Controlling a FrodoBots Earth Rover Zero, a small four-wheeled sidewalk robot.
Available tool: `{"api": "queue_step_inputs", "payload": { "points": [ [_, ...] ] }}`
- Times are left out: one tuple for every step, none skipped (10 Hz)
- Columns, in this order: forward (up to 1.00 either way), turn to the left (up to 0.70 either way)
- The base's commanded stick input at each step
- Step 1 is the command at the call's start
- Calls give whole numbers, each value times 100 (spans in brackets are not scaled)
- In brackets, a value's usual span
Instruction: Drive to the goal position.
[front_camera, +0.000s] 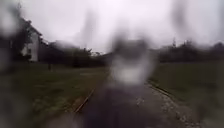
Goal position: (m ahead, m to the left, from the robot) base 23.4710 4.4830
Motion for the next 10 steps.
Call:
{"api": "queue_step_inputs", "payload": {
  "points": [
    [70,-11],
    [70,-24],
    [70,-28],
    [70,-28],
    [70,-24],
    [70,-12],
    [70,0],
    [70,0],
    [70,0],
    [70,0]
  ]
}}
